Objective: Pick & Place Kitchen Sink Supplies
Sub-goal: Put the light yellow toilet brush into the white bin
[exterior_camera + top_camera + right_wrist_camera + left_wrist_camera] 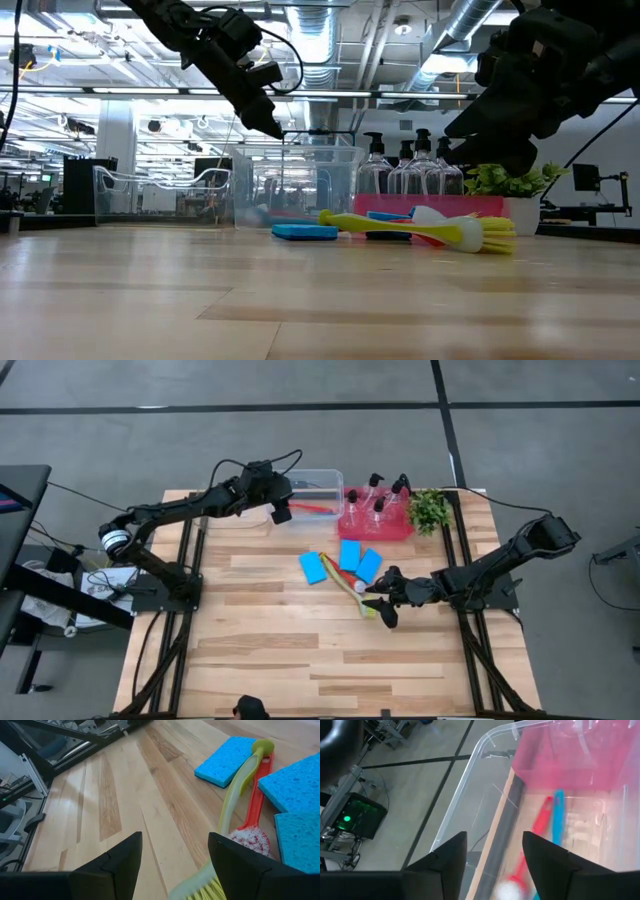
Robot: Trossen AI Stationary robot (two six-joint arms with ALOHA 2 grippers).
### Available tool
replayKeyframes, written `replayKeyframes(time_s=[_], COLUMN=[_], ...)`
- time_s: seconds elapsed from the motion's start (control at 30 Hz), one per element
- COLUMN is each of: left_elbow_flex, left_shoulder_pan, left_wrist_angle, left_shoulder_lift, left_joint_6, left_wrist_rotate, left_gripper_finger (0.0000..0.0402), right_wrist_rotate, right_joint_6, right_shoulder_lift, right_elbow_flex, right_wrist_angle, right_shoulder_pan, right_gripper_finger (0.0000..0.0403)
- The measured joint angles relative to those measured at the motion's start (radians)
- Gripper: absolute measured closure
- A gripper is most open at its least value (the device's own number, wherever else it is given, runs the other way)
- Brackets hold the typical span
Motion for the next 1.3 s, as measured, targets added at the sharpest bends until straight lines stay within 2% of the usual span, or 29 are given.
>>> replayKeyframes(time_s=[0.7, 0.93, 1.1, 1.3], left_elbow_flex=[0.000, -0.002, -0.002, -0.002], left_shoulder_pan=[-0.007, -0.091, -0.178, -0.275], left_wrist_angle=[0.000, 0.004, 0.007, 0.012], left_shoulder_lift=[0.000, -0.052, -0.101, -0.117], left_joint_6=[0.000, 0.000, -0.012, -0.192], left_wrist_rotate=[0.000, 0.009, 0.115, 0.302], left_gripper_finger=[0.0203, 0.0203, 0.0206, 0.0212], right_wrist_rotate=[0.000, 0.000, 0.000, 0.000], right_joint_6=[0.000, 0.000, 0.000, 0.001], right_shoulder_lift=[0.000, 0.000, 0.000, 0.000], right_elbow_flex=[0.000, 0.000, 0.000, 0.000], right_wrist_angle=[0.000, -0.001, -0.001, -0.001], right_shoulder_pan=[0.000, -0.001, -0.010, -0.032], right_gripper_finger=[0.0182, 0.0182, 0.0182, 0.0182])
